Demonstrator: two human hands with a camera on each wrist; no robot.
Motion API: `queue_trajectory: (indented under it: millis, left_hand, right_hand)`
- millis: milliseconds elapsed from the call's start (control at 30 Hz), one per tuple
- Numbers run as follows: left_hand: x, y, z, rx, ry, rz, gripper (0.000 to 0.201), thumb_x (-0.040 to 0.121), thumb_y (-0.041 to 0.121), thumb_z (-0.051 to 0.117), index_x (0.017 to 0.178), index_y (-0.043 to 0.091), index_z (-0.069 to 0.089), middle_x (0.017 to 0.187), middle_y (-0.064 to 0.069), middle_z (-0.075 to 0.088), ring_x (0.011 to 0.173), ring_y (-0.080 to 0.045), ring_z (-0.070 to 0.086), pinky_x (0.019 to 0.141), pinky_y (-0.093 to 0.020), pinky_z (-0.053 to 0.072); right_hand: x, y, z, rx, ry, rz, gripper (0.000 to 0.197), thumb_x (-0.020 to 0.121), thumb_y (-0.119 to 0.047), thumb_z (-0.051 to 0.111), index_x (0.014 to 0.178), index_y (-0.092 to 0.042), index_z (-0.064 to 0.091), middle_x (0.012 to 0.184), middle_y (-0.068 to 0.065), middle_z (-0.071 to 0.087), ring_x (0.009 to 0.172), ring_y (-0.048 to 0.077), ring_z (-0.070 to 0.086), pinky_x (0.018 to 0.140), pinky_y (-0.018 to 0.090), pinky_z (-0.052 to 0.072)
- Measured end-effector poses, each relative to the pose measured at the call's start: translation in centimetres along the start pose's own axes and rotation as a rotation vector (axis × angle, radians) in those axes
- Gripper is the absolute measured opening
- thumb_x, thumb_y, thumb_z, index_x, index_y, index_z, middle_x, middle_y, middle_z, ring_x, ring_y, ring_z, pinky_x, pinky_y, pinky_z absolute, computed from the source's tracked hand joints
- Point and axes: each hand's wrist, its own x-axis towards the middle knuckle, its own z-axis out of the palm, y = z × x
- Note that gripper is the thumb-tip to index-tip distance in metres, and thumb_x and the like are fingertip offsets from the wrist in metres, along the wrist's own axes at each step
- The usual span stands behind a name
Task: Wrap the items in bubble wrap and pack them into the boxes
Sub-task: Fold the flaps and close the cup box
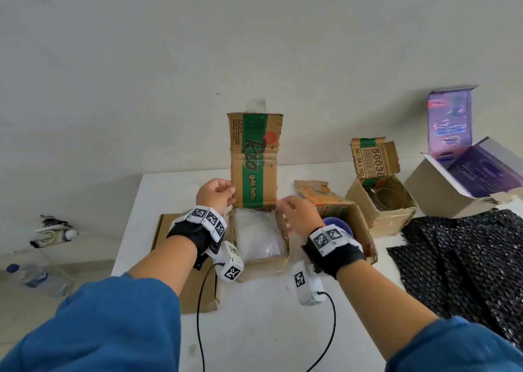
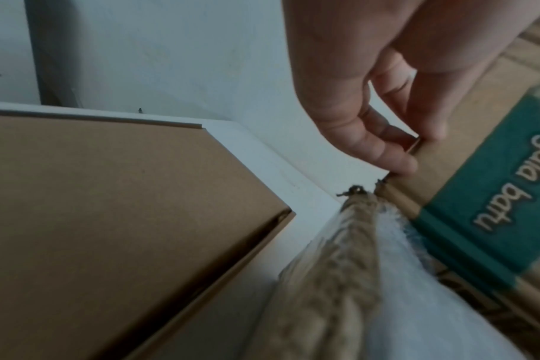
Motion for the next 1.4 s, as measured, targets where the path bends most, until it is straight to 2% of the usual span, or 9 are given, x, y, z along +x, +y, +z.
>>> queue_trajectory:
  millis: [100,233,400,533,633,833,1033,1200,1400]
  left_hand:
    - [-0.9,0.0,-0.6,-0.007,-0.024,0.037,0.009,0.088,-0.001,0.059,0.095,0.004,0.063,0.081,-0.006,0.061,0.073,-0.017,0.062,0.080,-0.033,0.056]
    - [-2.5,-0.3,-1.3,-0.031,-0.089,0.028,0.011,0.093,0.004,0.052,0.093,0.005,0.063,0.081,-0.010,0.063,0.070,-0.016,0.061,0.064,-0.022,0.056]
    - [-5.3,-1.0,-2.2,-0.062,-0.160,0.003,0.014,0.095,0.009,0.050,0.088,0.006,0.062,0.075,-0.007,0.061,0.049,0.003,0.059,0.048,-0.008,0.043]
    - [-6.8,-2.6,-2.8,-0.035,-0.215,-0.042,0.024,0.090,0.016,0.062,0.111,0.006,0.061,0.102,-0.011,0.065,0.080,-0.015,0.065,0.072,-0.028,0.056]
    - [-7.6,-3.8,-2.8,0.045,-0.201,-0.046,0.036,0.085,0.011,0.067,0.118,0.004,0.054,0.095,-0.006,0.058,0.088,-0.022,0.061,0.085,-0.041,0.054]
    - [-8.5,-5.3,-2.6,0.188,-0.135,0.005,0.030,0.084,0.014,0.069,0.106,0.007,0.051,0.080,0.001,0.053,0.070,-0.010,0.054,0.063,-0.021,0.049]
    - [-8.9,-6.6,-2.3,0.213,-0.105,0.086,0.029,0.084,0.019,0.070,0.103,0.011,0.049,0.082,0.004,0.053,0.071,-0.010,0.053,0.060,-0.019,0.043]
    - [-9.2,-7.8,-2.5,0.229,-0.152,0.165,0.036,0.085,0.019,0.068,0.112,0.018,0.044,0.094,0.000,0.056,0.081,-0.013,0.056,0.065,-0.020,0.045]
    - [-10.2,-8.3,-1.5,0.323,-0.121,0.243,0.041,0.091,0.021,0.057,0.126,0.020,0.035,0.110,-0.006,0.056,0.090,-0.021,0.059,0.080,-0.044,0.053]
  right_hand:
    - [-0.5,-1.3,-1.7,0.410,0.060,0.107,0.050,0.100,-0.048,0.026,0.110,-0.012,0.060,0.096,0.010,0.066,0.090,0.027,0.064,0.084,0.044,0.056]
    - [-1.6,-2.6,-3.8,0.759,-0.106,0.108,0.060,0.097,-0.059,0.017,0.116,-0.021,0.060,0.084,0.010,0.069,0.080,0.026,0.065,0.082,0.042,0.053]
    - [-3.9,-2.7,-3.7,0.633,-0.190,0.110,0.040,0.095,-0.044,0.048,0.105,-0.011,0.069,0.084,0.002,0.068,0.068,0.012,0.063,0.066,0.030,0.055]
    - [-5.4,-0.1,-1.9,0.503,-0.225,0.109,0.026,0.088,-0.014,0.065,0.110,-0.002,0.061,0.086,0.004,0.064,0.066,0.009,0.061,0.051,0.016,0.049]
    - [-6.3,1.3,-0.4,0.427,-0.161,0.134,0.034,0.084,-0.010,0.070,0.113,-0.006,0.052,0.085,0.004,0.060,0.068,0.011,0.060,0.047,0.014,0.047]
    - [-6.5,3.1,1.8,0.147,-0.042,0.080,0.041,0.078,-0.019,0.076,0.108,-0.014,0.049,0.083,0.007,0.065,0.079,0.023,0.066,0.075,0.036,0.058]
    - [-6.7,3.3,2.6,-0.129,0.046,-0.022,0.042,0.080,-0.029,0.073,0.112,-0.017,0.050,0.093,0.002,0.061,0.085,0.018,0.060,0.084,0.036,0.053]
    - [-6.5,4.2,2.7,-0.184,0.021,-0.055,0.067,0.081,-0.035,0.071,0.137,-0.021,0.038,0.133,0.009,0.044,0.119,0.025,0.048,0.103,0.041,0.043]
    - [-6.7,5.2,3.0,-0.096,-0.144,-0.061,0.072,0.092,-0.037,0.055,0.149,-0.031,0.012,0.130,0.013,0.054,0.110,0.028,0.058,0.096,0.044,0.049]
